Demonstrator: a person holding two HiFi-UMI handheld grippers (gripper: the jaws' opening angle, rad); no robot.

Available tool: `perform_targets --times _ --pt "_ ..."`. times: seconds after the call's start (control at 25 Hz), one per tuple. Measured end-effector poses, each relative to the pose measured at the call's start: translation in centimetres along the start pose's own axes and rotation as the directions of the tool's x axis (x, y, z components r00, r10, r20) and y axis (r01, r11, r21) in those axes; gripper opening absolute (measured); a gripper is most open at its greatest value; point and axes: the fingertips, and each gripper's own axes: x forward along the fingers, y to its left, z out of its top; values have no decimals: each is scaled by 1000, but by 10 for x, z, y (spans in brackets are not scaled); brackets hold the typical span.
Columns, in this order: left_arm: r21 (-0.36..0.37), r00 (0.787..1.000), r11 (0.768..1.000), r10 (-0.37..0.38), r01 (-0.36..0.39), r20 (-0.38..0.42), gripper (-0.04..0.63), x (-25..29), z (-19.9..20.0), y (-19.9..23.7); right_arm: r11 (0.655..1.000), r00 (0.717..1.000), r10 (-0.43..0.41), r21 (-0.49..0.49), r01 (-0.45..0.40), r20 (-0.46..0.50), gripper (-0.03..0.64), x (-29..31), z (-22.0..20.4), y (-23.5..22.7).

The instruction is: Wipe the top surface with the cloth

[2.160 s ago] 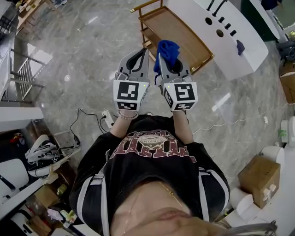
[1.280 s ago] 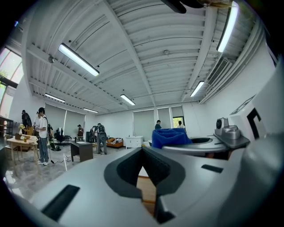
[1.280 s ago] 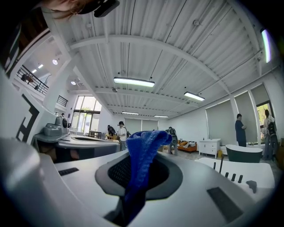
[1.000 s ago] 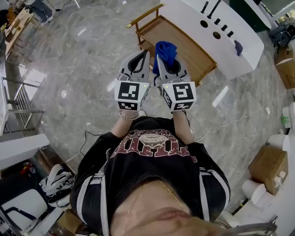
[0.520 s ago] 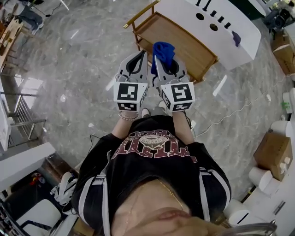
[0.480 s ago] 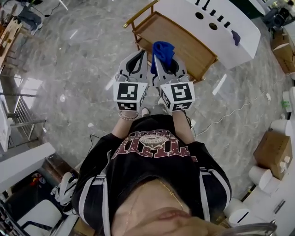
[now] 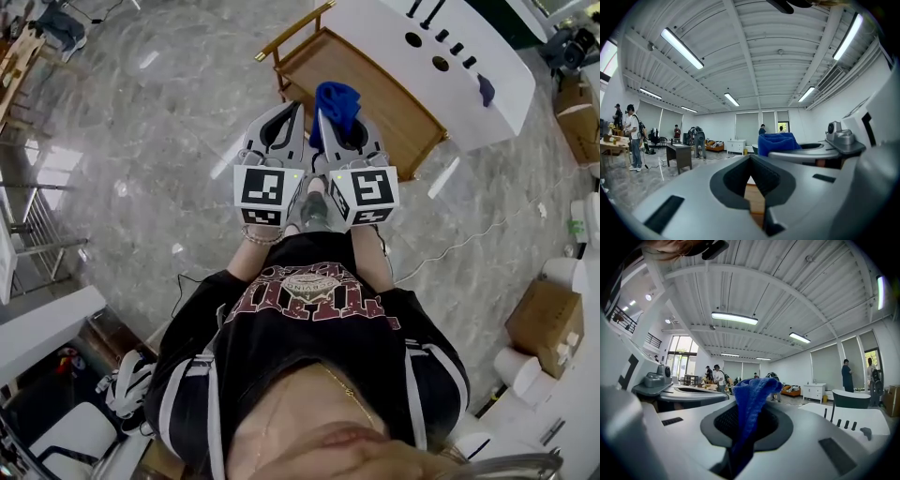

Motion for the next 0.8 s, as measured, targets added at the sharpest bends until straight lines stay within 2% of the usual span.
perform_targets --times 0.28,0.8 --pt "6 1000 1000 25 -25 -18 46 52 1 25 999 999 45 10 -45 3 55 50 -3 -27" --pt "32 999 999 31 -31 -9 46 184 20 36 995 996 92 32 -92 20 55 132 0 -133"
